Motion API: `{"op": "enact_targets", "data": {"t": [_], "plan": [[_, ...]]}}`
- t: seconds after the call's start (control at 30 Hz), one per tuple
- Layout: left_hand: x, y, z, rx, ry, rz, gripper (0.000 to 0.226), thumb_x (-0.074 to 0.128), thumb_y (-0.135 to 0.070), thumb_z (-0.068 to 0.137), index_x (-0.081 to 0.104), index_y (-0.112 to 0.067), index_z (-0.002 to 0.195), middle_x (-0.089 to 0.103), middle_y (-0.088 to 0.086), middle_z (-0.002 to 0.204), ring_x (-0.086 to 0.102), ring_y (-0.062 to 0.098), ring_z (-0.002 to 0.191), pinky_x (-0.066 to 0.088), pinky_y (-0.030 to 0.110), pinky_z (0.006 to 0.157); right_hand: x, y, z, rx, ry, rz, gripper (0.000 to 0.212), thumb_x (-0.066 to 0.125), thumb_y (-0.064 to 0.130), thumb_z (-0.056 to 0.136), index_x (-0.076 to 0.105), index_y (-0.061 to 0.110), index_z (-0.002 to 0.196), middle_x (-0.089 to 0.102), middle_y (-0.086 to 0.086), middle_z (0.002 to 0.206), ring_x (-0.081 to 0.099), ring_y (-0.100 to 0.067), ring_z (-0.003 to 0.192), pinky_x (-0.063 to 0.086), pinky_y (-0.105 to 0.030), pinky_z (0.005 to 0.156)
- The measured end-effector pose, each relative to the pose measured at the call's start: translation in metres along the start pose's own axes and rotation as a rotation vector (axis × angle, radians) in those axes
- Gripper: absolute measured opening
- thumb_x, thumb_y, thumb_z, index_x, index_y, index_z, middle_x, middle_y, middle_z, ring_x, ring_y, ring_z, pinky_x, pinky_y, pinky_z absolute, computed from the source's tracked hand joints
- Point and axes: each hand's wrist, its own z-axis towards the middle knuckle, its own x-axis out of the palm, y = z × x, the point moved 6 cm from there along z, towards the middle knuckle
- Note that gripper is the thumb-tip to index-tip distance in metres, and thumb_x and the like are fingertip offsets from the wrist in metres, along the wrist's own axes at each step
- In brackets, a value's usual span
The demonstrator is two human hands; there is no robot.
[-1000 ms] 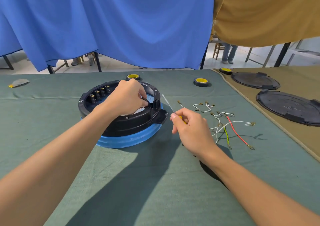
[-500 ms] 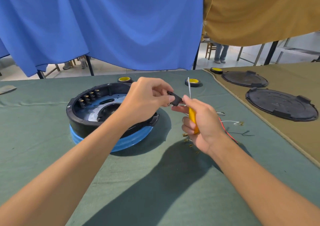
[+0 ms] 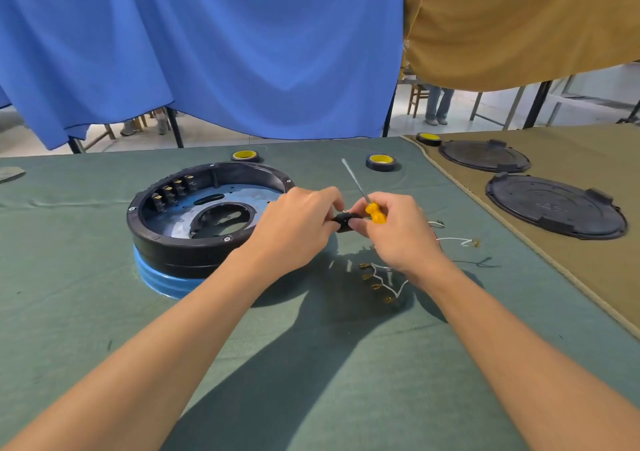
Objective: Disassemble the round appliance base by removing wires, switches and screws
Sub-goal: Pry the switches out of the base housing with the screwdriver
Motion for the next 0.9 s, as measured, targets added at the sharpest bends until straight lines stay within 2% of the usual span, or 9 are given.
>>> {"op": "enact_targets", "data": {"t": [0.1,0.17,0.23,0.37,0.43,0.57,0.73,0.83,0.9], "plan": [[-0.006,0.005,-0.002,0.027,-0.044,0.245,0.019,0.051,-0.031,0.095,0.060,-0.019,0.107,0.065,-0.003,0.102,0.057,0.025,0.098,0.048,0.038,0.075,0.000,0.000,0.006,-0.013,0.010,-0.135,0.004,0.072,0.019,0.085,0.069,0.022,0.084,0.066,-0.002,0.081,0.054,-0.026,0.089,0.042,-0.031,0.069],[-0.016,0.008,-0.008,0.073,-0.153,0.399,0.018,0.048,-0.026,0.095,0.063,-0.016,0.097,0.063,-0.002,0.099,0.055,0.023,0.097,0.045,0.036,0.075,0.002,-0.002,0.011,-0.012,0.033,-0.160,0.007,0.071,0.019,0.086,0.068,0.024,0.082,0.062,0.003,0.077,0.053,-0.025,0.090,0.037,-0.027,0.064],[-0.025,0.011,-0.014,0.095,-0.241,0.420,0.013,0.054,-0.014,0.090,0.066,-0.011,0.087,0.064,0.001,0.094,0.055,0.025,0.093,0.046,0.037,0.073,0.005,-0.002,0.016,-0.019,0.036,-0.177,0.008,0.071,0.019,0.085,0.068,0.025,0.081,0.060,0.006,0.074,0.052,-0.022,0.085,0.035,-0.025,0.059],[-0.023,0.008,-0.029,0.164,-0.285,0.642,0.015,0.057,-0.003,0.073,0.053,-0.011,0.061,0.055,0.003,0.063,0.052,0.026,0.062,0.036,0.032,0.051,0.016,-0.008,0.026,0.001,0.020,-0.195,0.011,0.073,0.022,0.084,0.067,0.028,0.078,0.065,0.001,0.081,0.054,-0.022,0.084,0.043,-0.031,0.067],[-0.023,0.006,-0.036,0.189,-0.294,0.711,0.016,0.052,-0.002,0.067,0.045,-0.013,0.058,0.048,0.002,0.057,0.046,0.025,0.054,0.029,0.029,0.048,0.021,-0.015,0.028,0.028,0.020,-0.261,0.014,0.071,0.024,0.085,0.062,0.031,0.076,0.065,-0.003,0.087,0.048,-0.023,0.089,0.046,-0.036,0.074],[-0.023,0.009,-0.044,0.224,-0.342,0.735,0.018,0.049,-0.001,0.063,0.039,-0.015,0.060,0.041,0.001,0.054,0.039,0.023,0.048,0.024,0.028,0.045,0.021,-0.024,0.031,0.046,0.039,-0.349,0.013,0.069,0.025,0.086,0.060,0.033,0.079,0.064,-0.009,0.095,0.045,-0.025,0.096,0.046,-0.039,0.079],[-0.033,0.021,-0.047,0.108,-0.297,0.689,0.033,0.066,-0.006,0.066,0.036,-0.016,0.057,0.039,0.000,0.047,0.039,0.024,0.043,0.024,0.028,0.045,0.016,-0.014,0.030,0.028,0.057,-0.357,0.010,0.068,0.024,0.086,0.063,0.032,0.084,0.064,-0.006,0.094,0.048,-0.027,0.103,0.042,-0.034,0.076],[-0.036,0.034,-0.052,0.044,-0.273,0.659,0.040,0.061,-0.026,0.087,0.042,-0.015,0.054,0.044,0.001,0.042,0.046,0.026,0.039,0.023,0.026,0.045,0.008,0.002,0.024,-0.006,-0.014,-0.256,0.009,0.063,0.024,0.087,0.065,0.025,0.078,0.066,-0.004,0.084,0.051,-0.029,0.095,0.039,-0.032,0.071],[-0.032,0.036,-0.053,0.058,-0.228,0.641,0.044,0.060,-0.029,0.092,0.040,-0.014,0.055,0.047,0.002,0.041,0.047,0.026,0.035,0.017,0.023,0.044,0.012,0.013,0.017,0.008,0.022,-0.107,0.020,0.063,0.031,0.087,0.068,0.017,0.073,0.069,-0.003,0.077,0.056,-0.025,0.080,0.041,-0.032,0.062]]}}
